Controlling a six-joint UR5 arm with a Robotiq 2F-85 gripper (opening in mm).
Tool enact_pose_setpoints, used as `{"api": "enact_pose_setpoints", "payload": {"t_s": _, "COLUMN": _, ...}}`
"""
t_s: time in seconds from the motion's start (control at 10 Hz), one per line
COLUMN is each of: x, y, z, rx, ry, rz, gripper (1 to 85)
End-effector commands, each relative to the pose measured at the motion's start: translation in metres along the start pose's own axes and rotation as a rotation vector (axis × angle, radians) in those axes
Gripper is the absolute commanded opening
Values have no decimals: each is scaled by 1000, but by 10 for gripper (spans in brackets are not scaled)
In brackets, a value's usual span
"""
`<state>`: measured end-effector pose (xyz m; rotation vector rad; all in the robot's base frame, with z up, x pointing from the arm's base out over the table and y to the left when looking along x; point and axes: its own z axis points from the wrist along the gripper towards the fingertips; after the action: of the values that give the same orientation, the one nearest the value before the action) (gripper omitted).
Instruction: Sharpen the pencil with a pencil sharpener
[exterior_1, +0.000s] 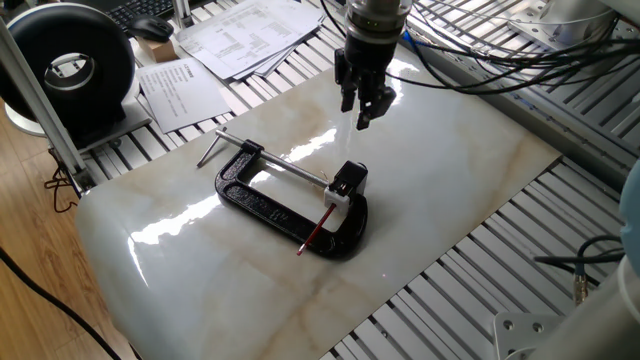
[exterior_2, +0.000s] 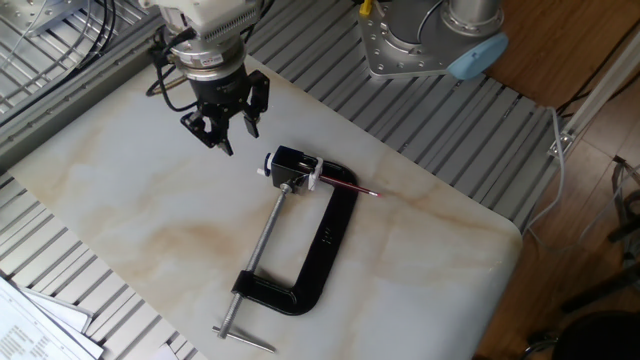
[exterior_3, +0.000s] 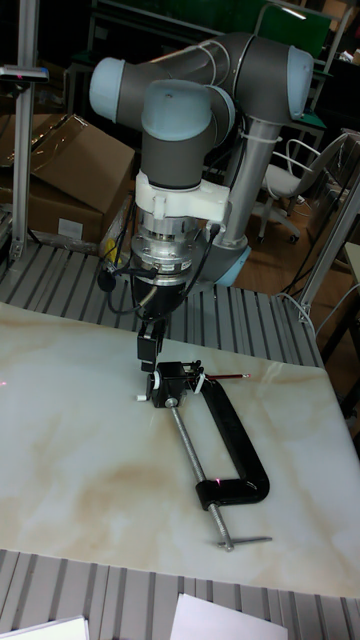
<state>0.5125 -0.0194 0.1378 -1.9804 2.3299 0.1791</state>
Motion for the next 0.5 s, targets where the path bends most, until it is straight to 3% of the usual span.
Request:
{"api": "enact_pose_setpoints", "payload": {"t_s": 0.0, "x": 8, "y": 0, "z": -5, "rx": -1, "ry": 14, "rz": -22, "gripper": 487}}
{"api": "enact_pose_setpoints", "payload": {"t_s": 0.4, "x": 14, "y": 2, "z": -5, "rx": -10, "ry": 37, "rz": -75, "gripper": 487}}
